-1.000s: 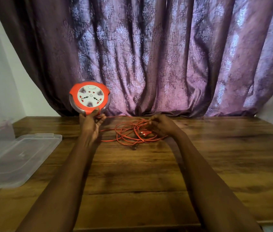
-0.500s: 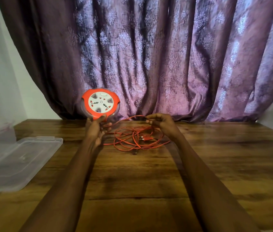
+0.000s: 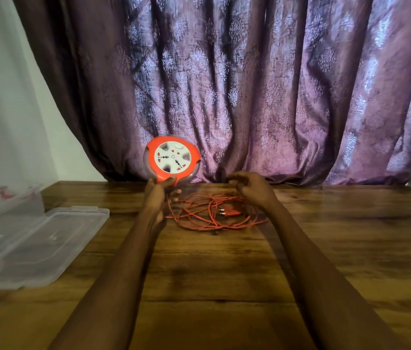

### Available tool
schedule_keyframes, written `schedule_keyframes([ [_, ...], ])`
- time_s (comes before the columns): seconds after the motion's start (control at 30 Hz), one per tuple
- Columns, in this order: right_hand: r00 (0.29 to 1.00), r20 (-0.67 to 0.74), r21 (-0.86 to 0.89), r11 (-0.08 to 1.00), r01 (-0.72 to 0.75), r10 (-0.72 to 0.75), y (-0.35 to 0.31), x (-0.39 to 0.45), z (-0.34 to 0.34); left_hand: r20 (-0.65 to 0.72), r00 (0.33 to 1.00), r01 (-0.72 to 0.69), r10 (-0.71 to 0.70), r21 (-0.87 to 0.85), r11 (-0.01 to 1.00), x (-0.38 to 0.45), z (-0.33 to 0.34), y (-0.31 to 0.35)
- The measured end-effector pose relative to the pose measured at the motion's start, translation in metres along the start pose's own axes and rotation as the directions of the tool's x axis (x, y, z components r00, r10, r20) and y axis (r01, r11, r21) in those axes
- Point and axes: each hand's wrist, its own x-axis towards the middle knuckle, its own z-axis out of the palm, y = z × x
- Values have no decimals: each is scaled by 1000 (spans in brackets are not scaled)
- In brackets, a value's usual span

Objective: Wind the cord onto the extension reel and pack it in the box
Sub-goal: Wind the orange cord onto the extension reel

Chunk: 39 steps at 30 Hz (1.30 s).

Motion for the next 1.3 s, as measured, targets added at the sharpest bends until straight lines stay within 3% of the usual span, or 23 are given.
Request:
schedule_keyframes([
  [0.13,915,-69,-294,885,361,-396,-12,1,7,91,995,-50,45,53,997,0,5,-1],
  [0.23,848,-51,-500,749,436,-528,-17,-3,12,152,980,-153,127,169,974,0,9,-1],
  [0.3,846,-2,-564,699,439,-533,-20,-4,13,209,965,-214,160,265,940,-2,11,0],
  [0.53,832,89,-707,554,439,-547,-15,-3,20,259,957,-214,133,317,924,-5,18,-1],
  [0.7,837,54,-791,488,369,-545,-20,-1,36,271,955,-211,118,346,914,1,14,-2],
  [0.8,873,-56,-795,551,255,-485,-26,-4,44,278,949,-241,145,351,905,0,19,-6],
  [0.9,943,-240,-625,780,32,-231,-36,-7,46,267,942,-293,203,357,887,-2,28,-12],
  [0.97,939,-331,-301,932,-200,95,-44,-5,46,271,936,-318,227,365,875,-6,33,-18],
  [1.0,917,-294,-77,949,-304,270,-48,-4,44,274,931,-334,242,370,867,-7,35,-22],
  [1.03,887,-209,199,906,-373,411,-51,-2,43,280,925,-352,257,375,858,-8,37,-25],
  [1.1,824,18,678,599,-426,566,-50,1,41,300,908,-400,294,405,822,-9,40,-28],
  [1.13,802,86,765,476,-433,591,-49,1,39,309,898,-424,313,415,805,-9,42,-29],
  [1.17,795,111,791,431,-434,596,-45,3,39,310,891,-441,331,418,794,-8,42,-29],
  [1.23,819,106,797,444,-409,564,-40,3,36,272,890,-450,365,407,795,-8,44,-29],
  [1.3,876,9,732,593,-335,483,-33,5,33,207,901,-432,381,356,829,-6,44,-25],
])
